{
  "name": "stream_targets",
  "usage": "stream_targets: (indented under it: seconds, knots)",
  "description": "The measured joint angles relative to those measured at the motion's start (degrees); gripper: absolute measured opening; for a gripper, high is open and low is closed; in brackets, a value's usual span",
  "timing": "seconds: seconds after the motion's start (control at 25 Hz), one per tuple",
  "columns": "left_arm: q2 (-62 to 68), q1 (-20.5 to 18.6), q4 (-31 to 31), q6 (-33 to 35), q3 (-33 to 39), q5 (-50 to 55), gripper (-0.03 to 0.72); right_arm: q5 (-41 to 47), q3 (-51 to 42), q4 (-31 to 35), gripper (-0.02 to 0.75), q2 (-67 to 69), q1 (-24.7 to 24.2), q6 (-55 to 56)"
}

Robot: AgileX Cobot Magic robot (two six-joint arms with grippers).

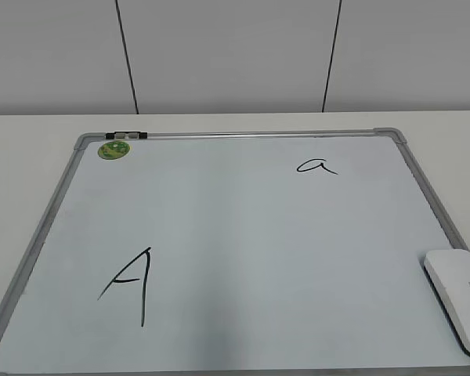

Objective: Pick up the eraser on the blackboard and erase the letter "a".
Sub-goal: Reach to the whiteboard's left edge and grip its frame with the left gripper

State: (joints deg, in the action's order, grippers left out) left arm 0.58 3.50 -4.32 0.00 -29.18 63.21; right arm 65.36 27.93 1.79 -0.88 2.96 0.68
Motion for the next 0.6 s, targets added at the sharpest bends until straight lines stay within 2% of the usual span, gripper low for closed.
stream_targets:
  seconds: [0.6]
  knots:
    - [0.0, 0.0, 0.0, 0.0, 0.0, 0.0, 0.531, -0.1, 0.0, 0.0, 0.515, 0.0, 0.0, 0.0]
